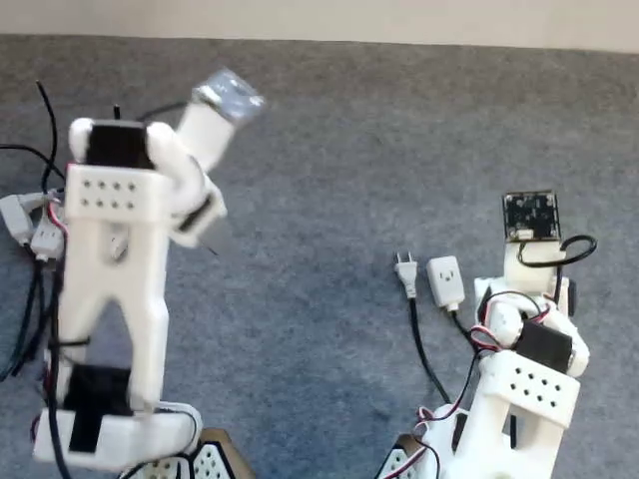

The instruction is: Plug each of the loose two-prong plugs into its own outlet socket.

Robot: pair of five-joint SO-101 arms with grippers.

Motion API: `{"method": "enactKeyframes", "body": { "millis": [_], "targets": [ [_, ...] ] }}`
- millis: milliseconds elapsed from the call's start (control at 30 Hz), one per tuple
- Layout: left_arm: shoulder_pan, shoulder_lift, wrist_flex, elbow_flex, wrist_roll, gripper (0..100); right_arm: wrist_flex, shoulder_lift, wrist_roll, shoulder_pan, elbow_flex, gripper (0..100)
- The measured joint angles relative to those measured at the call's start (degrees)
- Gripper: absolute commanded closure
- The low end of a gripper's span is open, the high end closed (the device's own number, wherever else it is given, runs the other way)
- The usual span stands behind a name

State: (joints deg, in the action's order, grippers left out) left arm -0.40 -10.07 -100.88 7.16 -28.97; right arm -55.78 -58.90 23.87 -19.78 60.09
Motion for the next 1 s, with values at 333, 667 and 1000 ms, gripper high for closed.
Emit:
{"method": "enactKeyframes", "body": {
  "millis": [333,667,1000],
  "targets": [
    [9.7,-4.7,2.4,-16.7,0.0,66,0.6,19.5,0.0,-0.4,-5.8,69.5],
    [-3.6,-4.7,11.3,-25.1,-0.6,66,-4.7,44.7,2.1,13.8,-24.2,69.5],
    [-26.0,-4.7,16.7,-25.7,-16.0,66,-11.4,63.8,2.2,20.8,-40.8,74.7]
  ]
}}
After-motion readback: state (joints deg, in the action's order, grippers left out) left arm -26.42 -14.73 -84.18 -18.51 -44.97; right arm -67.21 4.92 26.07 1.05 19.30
